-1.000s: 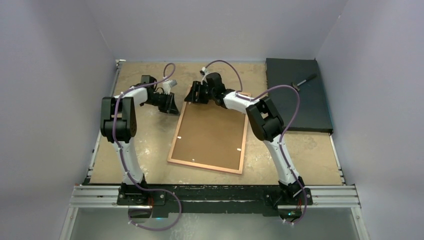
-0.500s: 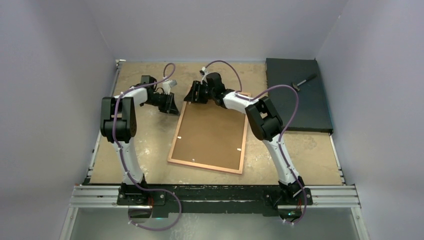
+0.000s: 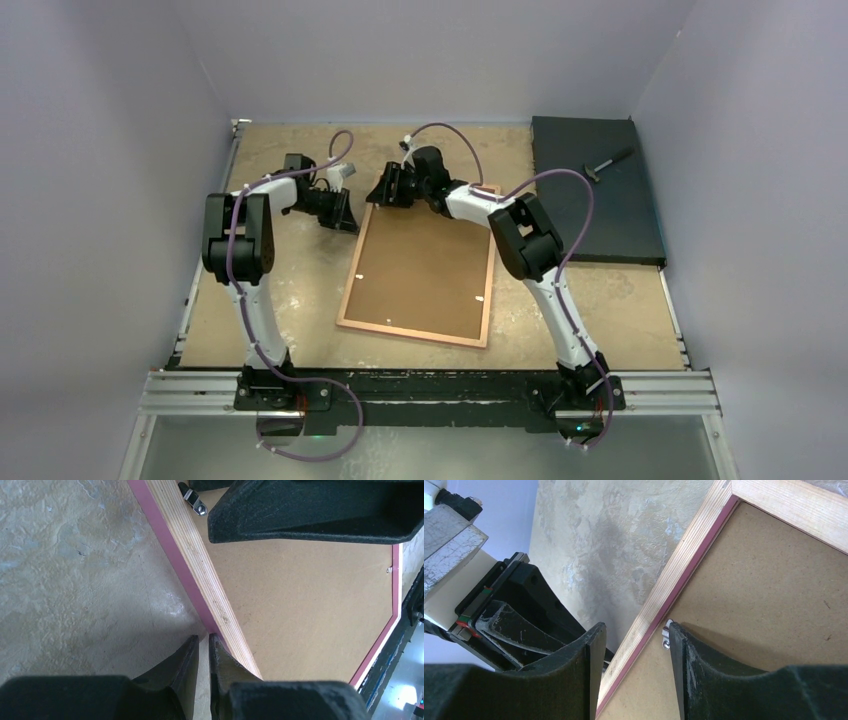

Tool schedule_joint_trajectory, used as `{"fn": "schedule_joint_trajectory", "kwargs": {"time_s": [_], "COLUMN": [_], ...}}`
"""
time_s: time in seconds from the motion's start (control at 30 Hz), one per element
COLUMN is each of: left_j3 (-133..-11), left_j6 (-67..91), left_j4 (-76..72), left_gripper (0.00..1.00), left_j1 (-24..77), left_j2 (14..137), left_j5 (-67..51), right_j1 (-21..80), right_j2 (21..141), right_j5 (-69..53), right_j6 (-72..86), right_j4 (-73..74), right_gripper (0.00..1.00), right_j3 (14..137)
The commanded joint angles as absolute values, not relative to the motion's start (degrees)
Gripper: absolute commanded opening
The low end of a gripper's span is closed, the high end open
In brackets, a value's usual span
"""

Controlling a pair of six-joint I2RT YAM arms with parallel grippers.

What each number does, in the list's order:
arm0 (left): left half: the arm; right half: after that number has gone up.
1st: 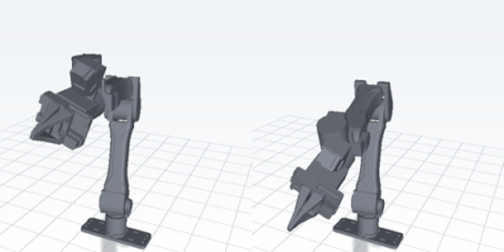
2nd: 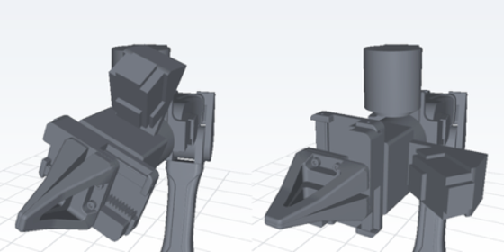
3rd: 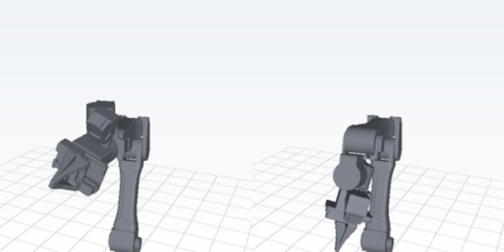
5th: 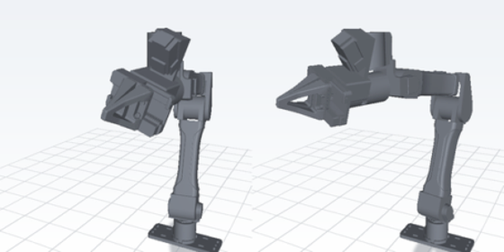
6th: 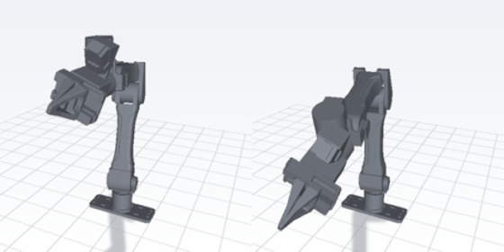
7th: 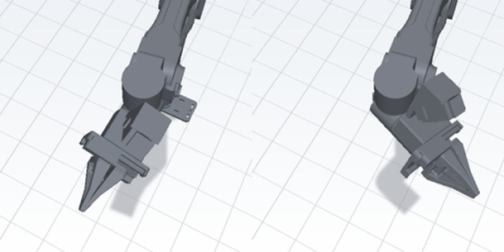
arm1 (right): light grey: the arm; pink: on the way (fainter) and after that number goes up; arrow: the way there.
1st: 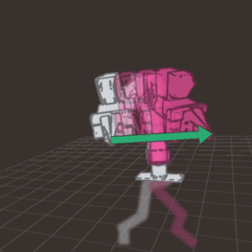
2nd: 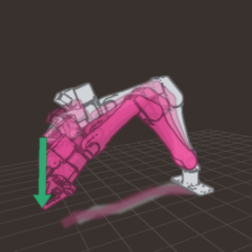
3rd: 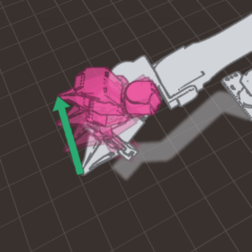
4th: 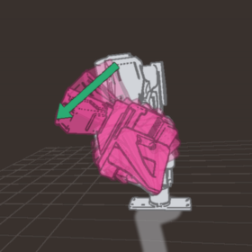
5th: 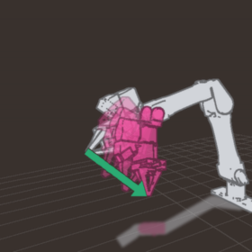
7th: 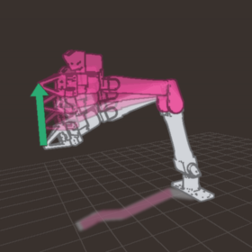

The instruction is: Put the photo into the frame

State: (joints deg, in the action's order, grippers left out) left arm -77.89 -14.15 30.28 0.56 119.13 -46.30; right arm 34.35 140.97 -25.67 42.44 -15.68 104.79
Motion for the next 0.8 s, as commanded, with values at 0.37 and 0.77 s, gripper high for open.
{"fn": "schedule_joint_trajectory", "kwargs": {"time_s": [0.37, 0.77], "left_j3": [-76.34, -76.68], "left_j6": [-15.27, -15.28], "left_j4": [29.93, 30.26], "left_gripper": [0.11, 0.10], "left_j1": [1.62, 1.70], "left_j2": [119.44, 118.45], "left_j5": [-44.83, -44.93], "right_j1": [36.19, 37.53], "right_j2": [143.48, 142.68], "right_j5": [-29.65, -28.78], "right_j6": [45.42, 45.70], "right_j4": [-16.45, -14.84], "right_gripper": [0.51, 0.50], "right_j3": [106.35, 105.96]}}
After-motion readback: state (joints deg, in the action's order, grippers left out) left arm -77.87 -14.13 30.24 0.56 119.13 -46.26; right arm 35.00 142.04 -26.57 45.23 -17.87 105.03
